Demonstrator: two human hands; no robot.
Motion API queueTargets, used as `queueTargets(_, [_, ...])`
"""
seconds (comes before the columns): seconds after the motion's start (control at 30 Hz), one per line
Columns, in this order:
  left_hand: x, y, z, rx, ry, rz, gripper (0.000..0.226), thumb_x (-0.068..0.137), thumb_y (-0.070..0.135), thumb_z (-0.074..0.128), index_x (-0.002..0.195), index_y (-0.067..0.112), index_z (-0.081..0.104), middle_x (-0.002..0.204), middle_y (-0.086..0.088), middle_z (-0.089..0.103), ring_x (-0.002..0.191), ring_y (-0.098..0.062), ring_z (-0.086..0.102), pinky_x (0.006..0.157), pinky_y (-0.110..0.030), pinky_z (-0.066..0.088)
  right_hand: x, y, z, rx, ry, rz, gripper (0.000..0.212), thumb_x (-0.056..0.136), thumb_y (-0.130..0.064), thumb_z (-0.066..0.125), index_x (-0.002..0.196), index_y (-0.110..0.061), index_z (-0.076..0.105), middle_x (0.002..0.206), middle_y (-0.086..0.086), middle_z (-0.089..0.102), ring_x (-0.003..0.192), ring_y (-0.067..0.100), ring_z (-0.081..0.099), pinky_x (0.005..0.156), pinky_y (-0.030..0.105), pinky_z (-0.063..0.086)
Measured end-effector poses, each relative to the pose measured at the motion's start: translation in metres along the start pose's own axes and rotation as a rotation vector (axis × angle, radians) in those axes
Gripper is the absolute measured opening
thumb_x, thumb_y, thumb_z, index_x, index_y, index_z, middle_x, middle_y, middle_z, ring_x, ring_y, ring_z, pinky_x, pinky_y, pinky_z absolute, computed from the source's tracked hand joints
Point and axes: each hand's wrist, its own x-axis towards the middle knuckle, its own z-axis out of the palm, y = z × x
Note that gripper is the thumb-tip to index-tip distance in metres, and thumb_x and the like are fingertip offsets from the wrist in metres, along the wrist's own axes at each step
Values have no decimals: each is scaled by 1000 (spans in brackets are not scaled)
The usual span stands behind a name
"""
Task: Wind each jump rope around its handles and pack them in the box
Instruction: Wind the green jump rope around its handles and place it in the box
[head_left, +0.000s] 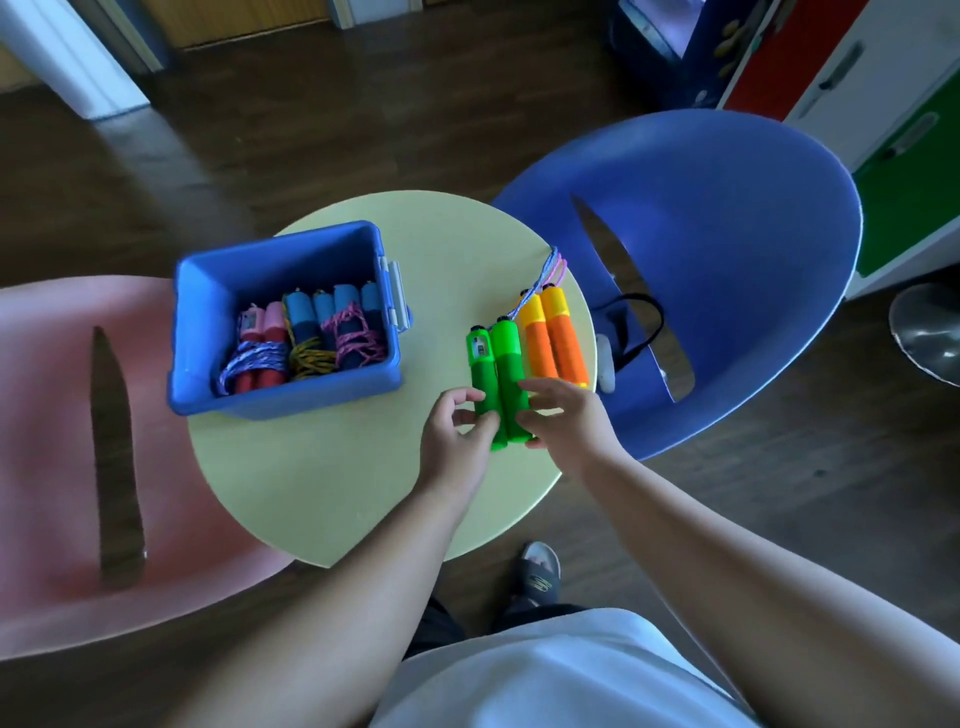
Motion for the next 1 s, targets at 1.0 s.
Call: queueTargets(1.0, [92,306,-86,-354,-231,256,31,91,-10,63,110,14,68,112,-26,70,70,-42,74,55,-35,63,113,-266,-58,171,-52,-156,72,88,5,73,146,-29,47,121,14,52,95,33,68,79,43,63])
